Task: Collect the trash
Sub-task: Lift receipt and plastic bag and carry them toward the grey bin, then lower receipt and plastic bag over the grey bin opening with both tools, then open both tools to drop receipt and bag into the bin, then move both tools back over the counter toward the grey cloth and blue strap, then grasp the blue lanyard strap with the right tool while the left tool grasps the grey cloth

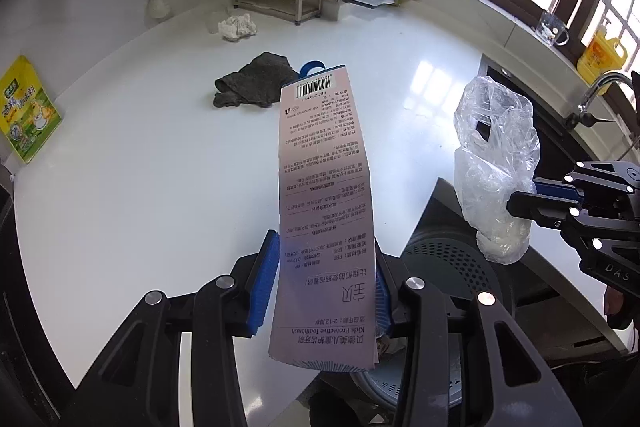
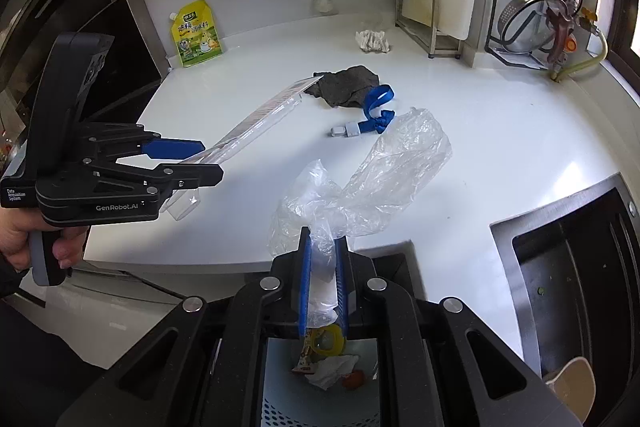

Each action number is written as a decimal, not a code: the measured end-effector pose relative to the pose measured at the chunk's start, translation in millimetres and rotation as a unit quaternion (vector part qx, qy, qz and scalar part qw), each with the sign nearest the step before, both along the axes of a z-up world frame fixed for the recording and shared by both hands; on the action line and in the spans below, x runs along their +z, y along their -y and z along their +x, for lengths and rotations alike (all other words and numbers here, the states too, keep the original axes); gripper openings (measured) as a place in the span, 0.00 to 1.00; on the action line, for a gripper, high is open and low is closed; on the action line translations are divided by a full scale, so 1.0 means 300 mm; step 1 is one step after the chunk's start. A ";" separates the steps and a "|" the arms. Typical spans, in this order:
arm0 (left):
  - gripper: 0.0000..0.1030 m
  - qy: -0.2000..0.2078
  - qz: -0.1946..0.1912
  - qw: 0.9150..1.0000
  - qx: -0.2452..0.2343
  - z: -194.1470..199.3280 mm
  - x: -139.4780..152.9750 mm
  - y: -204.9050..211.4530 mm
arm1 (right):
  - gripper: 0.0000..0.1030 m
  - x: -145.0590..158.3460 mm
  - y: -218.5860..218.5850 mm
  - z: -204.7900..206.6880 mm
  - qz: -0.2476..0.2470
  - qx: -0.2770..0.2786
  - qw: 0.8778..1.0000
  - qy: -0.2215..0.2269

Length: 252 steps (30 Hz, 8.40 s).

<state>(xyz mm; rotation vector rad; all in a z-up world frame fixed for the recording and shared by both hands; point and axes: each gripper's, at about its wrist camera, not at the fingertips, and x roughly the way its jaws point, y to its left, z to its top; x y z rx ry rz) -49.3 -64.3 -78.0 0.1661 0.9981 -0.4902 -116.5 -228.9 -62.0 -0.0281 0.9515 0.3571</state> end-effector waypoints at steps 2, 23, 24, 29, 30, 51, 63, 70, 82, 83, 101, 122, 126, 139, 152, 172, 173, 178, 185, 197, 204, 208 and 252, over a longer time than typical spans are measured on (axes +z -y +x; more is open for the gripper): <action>0.39 -0.005 0.000 1.000 -0.010 -0.010 -0.005 0.018 | 0.10 -0.012 0.010 -0.026 0.000 -0.005 1.000 -0.005; 0.39 -0.058 0.007 0.991 -0.119 -0.157 -0.068 0.190 | 0.10 -0.104 0.121 -0.218 -0.018 -0.032 0.998 -0.051; 0.39 -0.058 0.011 0.991 -0.124 -0.165 -0.072 0.198 | 0.10 -0.108 0.123 -0.221 -0.019 -0.032 0.998 -0.054; 0.39 -0.068 0.018 0.987 -0.145 -0.193 -0.090 0.223 | 0.10 -0.117 0.131 -0.231 -0.017 -0.032 0.998 -0.059; 0.39 -0.069 0.020 0.986 -0.148 -0.197 -0.094 0.226 | 0.10 -0.117 0.132 -0.231 -0.018 -0.031 0.998 -0.060; 0.39 -0.100 0.048 0.979 -0.171 -0.228 -0.183 0.234 | 0.11 -0.212 0.095 -0.277 -0.035 -0.015 0.995 -0.096; 0.39 -0.122 0.075 0.972 -0.189 -0.240 -0.265 0.245 | 0.11 -0.302 0.088 -0.294 -0.068 0.005 0.990 -0.125; 0.39 -0.129 0.084 0.969 -0.194 -0.240 -0.299 0.259 | 0.11 -0.325 0.078 -0.292 -0.072 0.012 0.989 -0.132; 0.39 -0.136 0.093 0.966 -0.199 -0.235 -0.337 0.295 | 0.11 -0.367 0.065 -0.261 -0.079 0.016 0.986 -0.145; 0.39 -0.136 0.094 0.966 -0.199 -0.235 -0.340 0.296 | 0.11 -0.371 0.063 -0.258 -0.081 0.018 0.986 -0.147; 0.40 -0.150 0.100 0.965 -0.188 -0.215 -0.391 0.298 | 0.12 -0.414 0.024 -0.214 -0.097 0.035 0.981 -0.165; 0.42 -0.154 0.098 0.964 -0.193 -0.215 -0.429 0.284 | 0.12 -0.425 0.009 -0.201 -0.108 0.046 0.979 -0.169; 0.42 -0.156 0.101 0.963 -0.195 -0.218 -0.439 0.283 | 0.12 -0.423 0.009 -0.201 -0.107 0.045 0.979 -0.169; 0.46 -0.155 0.098 0.965 -0.189 -0.213 -0.435 0.287 | 0.16 -0.425 0.011 -0.198 -0.112 0.048 0.978 -0.170; 0.47 -0.153 0.073 0.969 -0.179 -0.211 -0.412 0.271 | 0.57 -0.405 0.019 -0.205 -0.116 0.036 0.980 -0.158; 0.68 -0.030 -0.035 0.998 -0.048 -0.042 -0.058 0.136 | 0.74 -0.138 0.084 -0.083 -0.035 -0.002 0.998 -0.056; 0.70 -0.021 -0.040 0.998 -0.037 -0.030 -0.043 0.119 | 0.75 -0.120 0.092 -0.056 -0.027 -0.009 0.999 -0.046; 0.75 0.011 -0.039 0.999 0.006 0.071 0.006 0.048 | 0.75 -0.068 0.117 0.134 0.007 -0.037 0.999 -0.023; 0.75 0.029 -0.037 0.998 0.041 0.192 0.018 -0.009 | 0.75 -0.104 0.101 0.475 0.036 -0.057 0.997 -0.033; 0.76 0.032 -0.020 0.998 0.059 0.420 -0.025 -0.071 | 0.75 -0.249 -0.046 0.820 -0.030 -0.034 0.997 -0.057; 0.76 0.027 -0.008 0.998 0.048 0.556 -0.088 -0.051 | 0.56 -0.311 -0.079 0.848 -0.060 -0.020 0.996 -0.071; 0.76 0.024 0.005 0.999 0.031 0.620 -0.124 -0.023 | 0.21 -0.319 -0.053 0.841 -0.057 -0.024 0.996 -0.067; 0.19 0.037 0.008 0.999 -0.006 0.470 -0.006 0.136 | 0.13 -0.061 0.073 0.417 -0.023 -0.016 1.000 -0.008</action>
